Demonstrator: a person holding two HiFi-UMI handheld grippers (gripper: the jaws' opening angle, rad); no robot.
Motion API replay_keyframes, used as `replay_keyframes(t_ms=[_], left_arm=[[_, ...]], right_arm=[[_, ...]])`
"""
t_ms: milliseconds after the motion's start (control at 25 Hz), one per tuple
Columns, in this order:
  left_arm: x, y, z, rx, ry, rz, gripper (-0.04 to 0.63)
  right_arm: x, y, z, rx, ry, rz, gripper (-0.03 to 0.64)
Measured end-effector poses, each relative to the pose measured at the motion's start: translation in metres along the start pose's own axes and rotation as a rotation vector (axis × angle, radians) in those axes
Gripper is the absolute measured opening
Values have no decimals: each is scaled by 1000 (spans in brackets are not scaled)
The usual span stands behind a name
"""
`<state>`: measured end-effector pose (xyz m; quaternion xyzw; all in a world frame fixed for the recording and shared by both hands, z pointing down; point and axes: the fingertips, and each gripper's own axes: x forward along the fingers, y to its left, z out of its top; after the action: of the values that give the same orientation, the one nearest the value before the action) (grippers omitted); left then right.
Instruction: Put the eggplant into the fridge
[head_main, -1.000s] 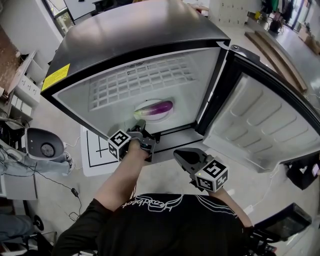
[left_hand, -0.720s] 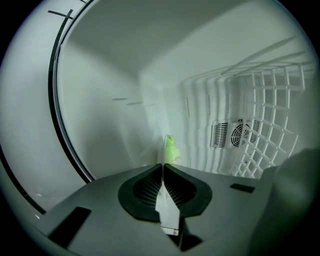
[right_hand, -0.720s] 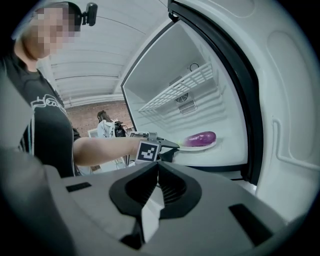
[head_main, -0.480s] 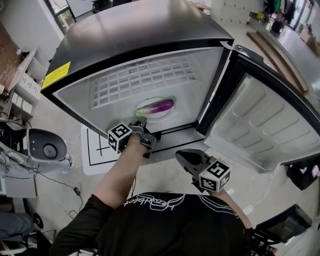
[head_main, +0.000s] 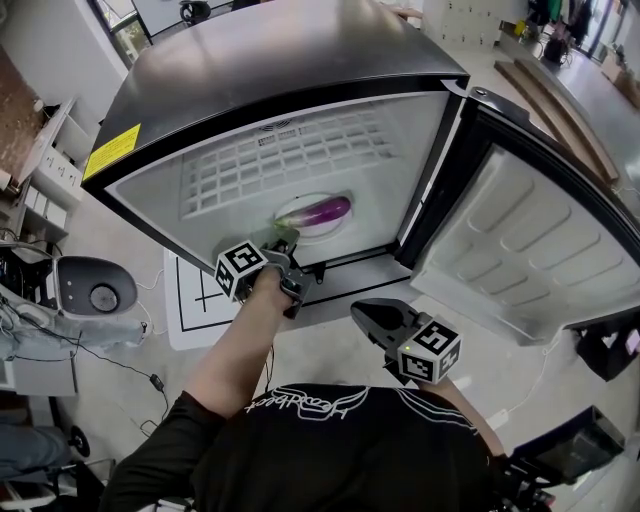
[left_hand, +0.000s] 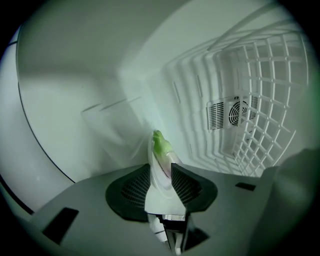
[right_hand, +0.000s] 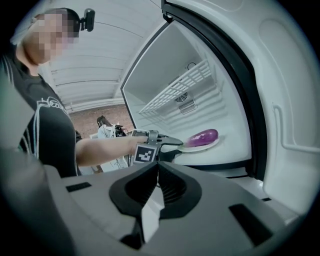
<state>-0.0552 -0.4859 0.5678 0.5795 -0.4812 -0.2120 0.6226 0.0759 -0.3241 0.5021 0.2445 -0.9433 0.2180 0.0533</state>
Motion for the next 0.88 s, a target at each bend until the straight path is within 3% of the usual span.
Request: replay_keyframes(t_ms=[320,680,880], left_arm=[[-1,-5,-7,168,57,-5,147],[-12,-4,-26,525,202,69,161],[-24,-15,-36,676,231,28,161]], right_arm=[[0,1,7,50,-47,22,8],[0,8,11,49,-68,40,8],[-4,9,15,33,-72,15,8]])
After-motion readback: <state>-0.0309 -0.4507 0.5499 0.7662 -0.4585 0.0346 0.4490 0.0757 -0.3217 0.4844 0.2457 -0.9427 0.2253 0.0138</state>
